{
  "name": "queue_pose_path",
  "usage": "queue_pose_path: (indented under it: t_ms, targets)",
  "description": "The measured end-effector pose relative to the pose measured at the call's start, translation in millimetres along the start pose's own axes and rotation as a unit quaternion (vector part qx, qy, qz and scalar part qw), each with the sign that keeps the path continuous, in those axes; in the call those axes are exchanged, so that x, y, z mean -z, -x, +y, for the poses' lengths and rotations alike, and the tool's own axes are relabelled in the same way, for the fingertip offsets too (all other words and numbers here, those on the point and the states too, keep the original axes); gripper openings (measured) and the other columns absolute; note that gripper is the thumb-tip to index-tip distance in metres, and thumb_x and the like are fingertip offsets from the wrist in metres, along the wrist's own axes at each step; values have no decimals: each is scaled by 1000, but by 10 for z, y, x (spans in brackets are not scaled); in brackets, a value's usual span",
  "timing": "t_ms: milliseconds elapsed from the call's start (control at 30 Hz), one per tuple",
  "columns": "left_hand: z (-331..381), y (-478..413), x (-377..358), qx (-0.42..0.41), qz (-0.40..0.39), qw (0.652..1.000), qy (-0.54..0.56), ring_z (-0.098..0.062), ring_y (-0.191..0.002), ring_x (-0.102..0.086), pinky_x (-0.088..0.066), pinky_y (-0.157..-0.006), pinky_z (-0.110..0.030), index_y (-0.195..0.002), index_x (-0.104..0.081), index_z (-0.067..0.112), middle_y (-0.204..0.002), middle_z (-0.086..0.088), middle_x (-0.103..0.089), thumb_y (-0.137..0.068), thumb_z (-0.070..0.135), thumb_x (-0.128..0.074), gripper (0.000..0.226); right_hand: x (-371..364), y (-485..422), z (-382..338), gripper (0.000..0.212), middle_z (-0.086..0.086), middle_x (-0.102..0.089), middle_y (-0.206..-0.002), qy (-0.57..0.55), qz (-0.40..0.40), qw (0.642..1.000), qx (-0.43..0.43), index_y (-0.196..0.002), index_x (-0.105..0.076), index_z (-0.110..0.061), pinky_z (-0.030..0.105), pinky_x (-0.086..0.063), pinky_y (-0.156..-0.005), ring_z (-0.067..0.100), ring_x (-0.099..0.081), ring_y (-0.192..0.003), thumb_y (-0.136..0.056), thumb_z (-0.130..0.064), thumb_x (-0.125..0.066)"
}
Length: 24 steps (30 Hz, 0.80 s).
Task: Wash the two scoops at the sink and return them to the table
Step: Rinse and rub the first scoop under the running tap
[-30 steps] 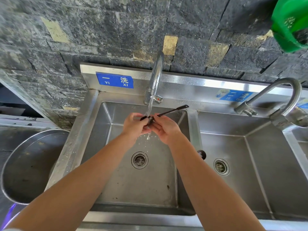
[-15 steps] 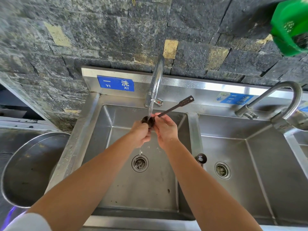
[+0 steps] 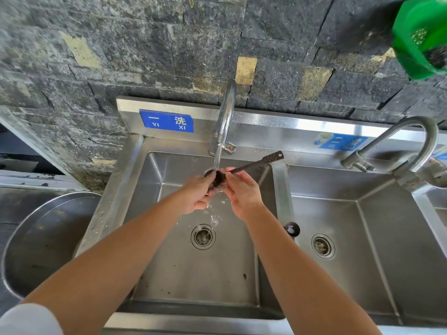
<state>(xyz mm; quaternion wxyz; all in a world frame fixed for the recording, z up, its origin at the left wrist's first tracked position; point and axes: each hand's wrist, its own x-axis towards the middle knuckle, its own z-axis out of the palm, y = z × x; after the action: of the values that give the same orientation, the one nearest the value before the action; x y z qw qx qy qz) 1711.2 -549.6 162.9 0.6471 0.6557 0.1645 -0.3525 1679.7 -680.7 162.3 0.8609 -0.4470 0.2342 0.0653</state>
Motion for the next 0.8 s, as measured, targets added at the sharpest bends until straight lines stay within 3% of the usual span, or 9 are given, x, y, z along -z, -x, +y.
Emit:
queue_pose_path:
  t_ms: [167, 233, 367, 433, 533, 633, 667, 733, 800]
  targets:
    - [-97, 46, -130, -25, 8, 999, 41, -7, -37, -26, -16, -34, -17, -87, -49, 7, -59, -3, -46, -100, 8, -35, 19, -7, -45, 51, 18, 10, -68, -91, 43, 41, 998, -5, -86, -62, -13, 38, -53, -83, 25, -63, -82, -97, -1, -55]
    - [-119, 73, -118, -36, 9, 999, 16, -8, -37, -27, -19, -33, -17, -90, -48, 5, -60, -4, -47, -104, 17, -35, 23, -25, -18, 133, 3, 9, -66, -86, 77, 28, 996, -35, -95, -59, -10, 36, -56, -75, 23, -64, -74, -98, -9, -57]
    - [-237, 89, -117, -69, 80, 989, -104, -10, -34, -30, -23, -37, -18, -80, -44, 8, -46, 0, -37, -104, 18, -29, 30, -140, 7, 432, 9, 7, -66, -69, 76, 33, 992, -100, -98, -62, -6, 29, -50, -51, 16, -59, -53, -99, -9, -54]
    - [-327, 97, -63, -60, 94, 984, -135, -13, -36, -33, -25, -35, -17, -80, -44, 7, -50, -5, -41, -101, 12, -28, 27, -144, -57, 538, 12, 11, -66, -70, 202, 59, 975, -68, -93, -65, -4, 34, -51, -58, 22, -57, -57, -94, -15, -60]
    - [-436, 120, 30, -30, 120, 981, -147, -12, -35, -36, -28, -33, -14, -83, -43, 7, -57, -9, -48, -101, 11, -30, 23, -75, -116, 529, 17, 8, -75, -70, 357, 78, 930, -46, -79, -72, -12, 35, -60, -69, 23, -72, -64, -80, -28, -78]
    - [-448, 108, 51, -11, 142, 977, -161, -12, -34, -36, -28, -32, -16, -83, -45, 6, -57, -9, -48, -100, 10, -29, 23, -44, -111, 549, 5, 15, -75, -78, 260, 55, 959, -97, -80, -70, -7, 37, -62, -75, 25, -73, -66, -81, -4, -74]
    - [-442, 95, 45, -8, 144, 977, -160, -14, -35, -36, -27, -33, -17, -84, -47, 5, -58, -11, -49, -98, 9, -29, 24, -13, -146, 585, 7, 13, -72, -80, 219, 40, 970, -97, -82, -70, -5, 28, -60, -73, 20, -68, -64, -84, 1, -68]
    - [-418, 71, 29, -11, 155, 975, -162, -17, -39, -38, -28, -37, -21, -95, -52, -2, -66, -16, -53, -98, 9, -30, 24, -23, -145, 544, 7, -4, -65, -81, 142, 2, 984, -107, -91, -68, -13, 5, -46, -69, 2, -58, -67, -90, -9, -63]
    - [-374, 77, 40, -17, 177, 972, -157, -18, -41, -42, -29, -36, -22, -106, -49, -3, -72, -19, -56, -100, 12, -32, 24, -73, -111, 458, 9, -4, -67, -85, 66, 14, 988, -137, -98, -65, -18, 10, -51, -74, 5, -63, -78, -97, -21, -57]
